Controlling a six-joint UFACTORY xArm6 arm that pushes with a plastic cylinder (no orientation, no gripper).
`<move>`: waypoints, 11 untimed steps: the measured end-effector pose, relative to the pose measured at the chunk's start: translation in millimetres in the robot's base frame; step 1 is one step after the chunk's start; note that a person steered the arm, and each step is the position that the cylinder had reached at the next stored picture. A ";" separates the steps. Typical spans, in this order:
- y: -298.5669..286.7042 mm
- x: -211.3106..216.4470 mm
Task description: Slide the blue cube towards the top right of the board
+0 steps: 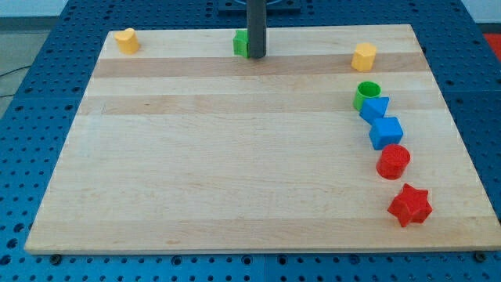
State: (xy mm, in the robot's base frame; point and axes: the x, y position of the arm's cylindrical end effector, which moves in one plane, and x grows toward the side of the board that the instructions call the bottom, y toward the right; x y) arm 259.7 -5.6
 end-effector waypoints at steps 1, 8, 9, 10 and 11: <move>21.0 5.8; 274.3 187.4; 209.5 216.0; 116.8 214.4; 67.4 206.2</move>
State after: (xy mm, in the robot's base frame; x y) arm 466.0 61.7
